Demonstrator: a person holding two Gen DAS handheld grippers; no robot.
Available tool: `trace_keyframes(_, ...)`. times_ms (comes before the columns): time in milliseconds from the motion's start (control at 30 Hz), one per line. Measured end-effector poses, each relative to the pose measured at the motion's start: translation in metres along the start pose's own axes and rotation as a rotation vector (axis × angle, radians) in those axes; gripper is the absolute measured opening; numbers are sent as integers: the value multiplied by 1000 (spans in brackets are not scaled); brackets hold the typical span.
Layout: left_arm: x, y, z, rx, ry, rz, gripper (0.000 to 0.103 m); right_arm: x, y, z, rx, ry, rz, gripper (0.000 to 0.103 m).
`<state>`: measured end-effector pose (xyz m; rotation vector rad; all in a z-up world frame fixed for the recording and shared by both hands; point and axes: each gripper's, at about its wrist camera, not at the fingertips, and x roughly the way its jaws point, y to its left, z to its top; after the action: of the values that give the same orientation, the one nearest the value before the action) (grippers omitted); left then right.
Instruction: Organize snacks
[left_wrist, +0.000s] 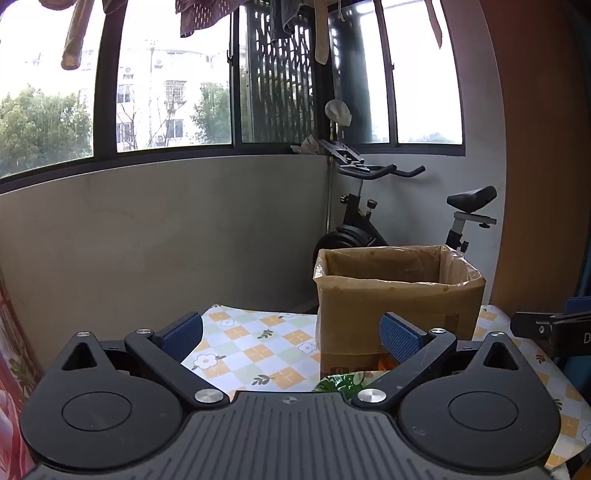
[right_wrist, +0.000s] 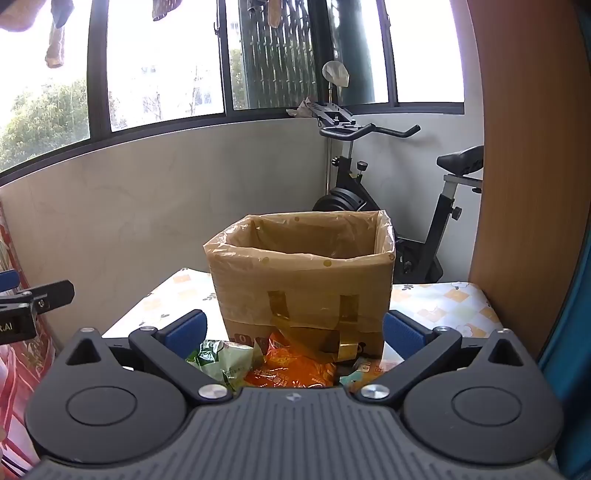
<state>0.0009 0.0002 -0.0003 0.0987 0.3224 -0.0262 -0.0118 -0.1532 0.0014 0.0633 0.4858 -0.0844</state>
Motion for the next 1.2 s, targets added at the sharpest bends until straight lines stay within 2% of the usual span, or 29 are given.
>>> trace_keyframes(133,4,-1,0,-13,14,-10,103,-1,0,0,-4,-6,-7,103)
trace_keyframes(167,-4,2,1,-13,-13,-7,103,-1,0,0,-5,-7,-9,103)
trace_keyframes(267,-6,5,1,-16,-17,-10,103,-2,0,0,-6,-11,-12,103)
trace_keyframes(367,-4,3,0,-11,-21,7,103,-5,1,-6,1,-8,-7,103)
trace_keyframes(1200,-4,2,-2,-26,-22,-2,103,-10,2,-3,-19,-21,-26,103)
